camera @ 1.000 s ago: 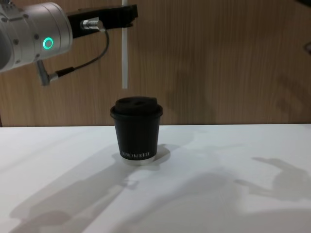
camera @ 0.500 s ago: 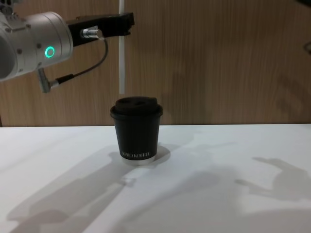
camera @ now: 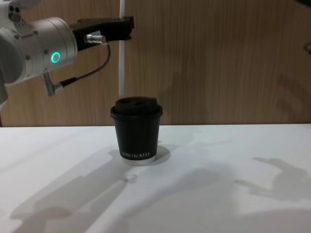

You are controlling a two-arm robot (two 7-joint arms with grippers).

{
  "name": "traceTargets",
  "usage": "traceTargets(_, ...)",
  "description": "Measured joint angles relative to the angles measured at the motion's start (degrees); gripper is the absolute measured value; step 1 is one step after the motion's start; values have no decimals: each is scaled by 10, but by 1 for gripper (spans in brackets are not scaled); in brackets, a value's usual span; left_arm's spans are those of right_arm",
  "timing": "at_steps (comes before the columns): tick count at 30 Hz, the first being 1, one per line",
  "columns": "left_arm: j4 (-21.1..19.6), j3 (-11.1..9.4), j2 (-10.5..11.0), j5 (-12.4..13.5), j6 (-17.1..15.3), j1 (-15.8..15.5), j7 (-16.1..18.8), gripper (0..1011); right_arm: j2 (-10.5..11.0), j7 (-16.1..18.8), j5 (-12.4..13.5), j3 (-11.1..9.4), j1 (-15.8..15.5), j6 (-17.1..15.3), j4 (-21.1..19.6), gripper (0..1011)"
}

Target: Pick up the straw with one hand, pass it to the other hand, and insert it into the cup.

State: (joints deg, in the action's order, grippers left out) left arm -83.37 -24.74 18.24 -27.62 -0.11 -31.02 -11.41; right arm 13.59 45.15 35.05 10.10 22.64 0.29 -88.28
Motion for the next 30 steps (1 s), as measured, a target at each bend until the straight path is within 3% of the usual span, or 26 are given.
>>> traceTargets(30,62,-2,-31,20,4,-25,-11,6,0,0,0,0,0,0,0,1001)
